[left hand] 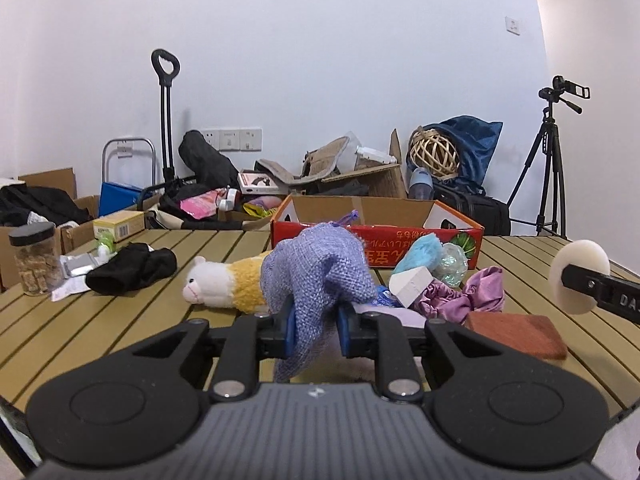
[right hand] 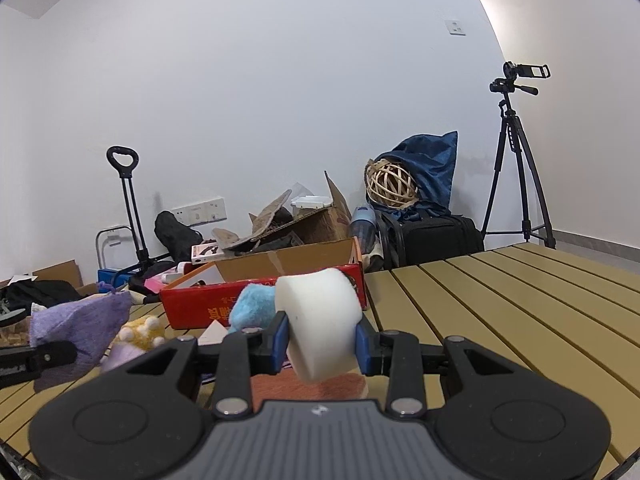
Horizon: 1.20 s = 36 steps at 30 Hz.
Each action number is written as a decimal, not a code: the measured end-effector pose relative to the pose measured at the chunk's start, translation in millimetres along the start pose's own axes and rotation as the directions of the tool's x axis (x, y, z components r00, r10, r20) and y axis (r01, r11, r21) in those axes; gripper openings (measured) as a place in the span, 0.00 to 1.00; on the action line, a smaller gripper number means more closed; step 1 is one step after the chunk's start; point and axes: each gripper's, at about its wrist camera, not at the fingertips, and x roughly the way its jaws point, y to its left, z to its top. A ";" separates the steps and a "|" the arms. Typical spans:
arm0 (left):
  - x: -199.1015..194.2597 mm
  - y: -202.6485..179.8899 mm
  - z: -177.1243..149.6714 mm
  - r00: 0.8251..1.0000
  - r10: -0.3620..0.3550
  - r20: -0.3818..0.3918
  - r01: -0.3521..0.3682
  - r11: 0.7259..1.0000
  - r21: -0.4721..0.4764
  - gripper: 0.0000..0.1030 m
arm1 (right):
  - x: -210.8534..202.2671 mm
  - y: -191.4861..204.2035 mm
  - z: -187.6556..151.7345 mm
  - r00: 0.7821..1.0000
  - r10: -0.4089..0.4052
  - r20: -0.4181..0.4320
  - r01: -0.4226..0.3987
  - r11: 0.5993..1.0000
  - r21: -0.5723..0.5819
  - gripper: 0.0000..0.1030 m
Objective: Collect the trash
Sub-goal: 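Carry the foam and cloth with both tools down toward the black bin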
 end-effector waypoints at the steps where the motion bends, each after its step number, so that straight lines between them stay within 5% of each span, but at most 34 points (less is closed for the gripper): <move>1: -4.6 0.3 -0.6 1.000 -0.002 0.003 0.002 1.000 0.002 0.20 | -1.8 0.6 0.2 1.000 0.004 0.002 -0.004 1.000 -0.002 0.32; 22: -101.2 7.1 -29.0 0.999 -0.032 0.032 0.032 0.999 0.005 0.20 | -74.1 10.6 -5.8 0.996 0.084 0.003 -0.083 0.993 -0.079 0.32; 36: -170.3 19.5 -64.3 0.997 -0.076 -0.019 0.076 0.997 0.025 0.20 | -141.5 18.0 -51.3 0.991 0.112 -0.078 -0.118 0.990 -0.080 0.32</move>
